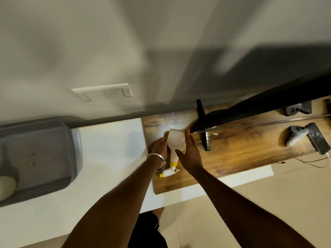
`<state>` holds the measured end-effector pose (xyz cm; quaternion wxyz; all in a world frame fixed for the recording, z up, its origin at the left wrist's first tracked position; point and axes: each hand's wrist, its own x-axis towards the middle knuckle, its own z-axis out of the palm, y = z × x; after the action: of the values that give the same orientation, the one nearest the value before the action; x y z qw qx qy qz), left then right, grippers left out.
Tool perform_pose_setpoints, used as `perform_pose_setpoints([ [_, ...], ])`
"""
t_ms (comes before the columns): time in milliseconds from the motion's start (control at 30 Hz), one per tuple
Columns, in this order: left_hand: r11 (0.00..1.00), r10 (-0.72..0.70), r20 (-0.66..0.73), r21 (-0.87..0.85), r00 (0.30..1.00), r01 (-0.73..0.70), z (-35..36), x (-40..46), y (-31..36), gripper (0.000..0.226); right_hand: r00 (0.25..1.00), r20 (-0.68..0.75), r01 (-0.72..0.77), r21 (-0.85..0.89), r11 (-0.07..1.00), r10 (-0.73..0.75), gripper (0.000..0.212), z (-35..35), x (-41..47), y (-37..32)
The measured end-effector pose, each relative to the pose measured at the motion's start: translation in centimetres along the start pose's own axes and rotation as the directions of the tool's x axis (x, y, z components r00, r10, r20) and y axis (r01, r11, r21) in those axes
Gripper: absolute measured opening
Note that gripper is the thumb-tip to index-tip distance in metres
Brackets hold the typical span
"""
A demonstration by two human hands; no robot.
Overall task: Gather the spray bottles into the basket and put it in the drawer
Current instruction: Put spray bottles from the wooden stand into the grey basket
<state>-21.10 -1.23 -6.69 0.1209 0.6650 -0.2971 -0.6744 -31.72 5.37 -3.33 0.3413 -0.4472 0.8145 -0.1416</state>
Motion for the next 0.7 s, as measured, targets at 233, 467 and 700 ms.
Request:
perform_pose_setpoints([
  [233, 0.989, -0.018, 0.113, -0.145, 0.993, 0.035, -1.8, -1.7, 1.6, 0.033, 0.993, 0.110, -0.069, 0.261, 0.963, 0.041, 0.071, -1.8, 0.0, -0.2],
  [467, 0.986, -0.026, 0.250, -0.154, 0.968, 0.066, -6.4, -7.1, 3.6, 0.032, 0.967, 0.236, -0.194, 0.452, 0.871, 0.093, 0.062, -4.2, -3.0, -2.7],
  [700, 0.993, 0.082, 0.223, -0.098, 0.971, -0.061, -13.1, -13.6, 4.9, 0.040, 0.955, 0.297, -0.158, 0.529, 0.834, -0.007, 0.047, -5.4, -6.8, -9.4],
])
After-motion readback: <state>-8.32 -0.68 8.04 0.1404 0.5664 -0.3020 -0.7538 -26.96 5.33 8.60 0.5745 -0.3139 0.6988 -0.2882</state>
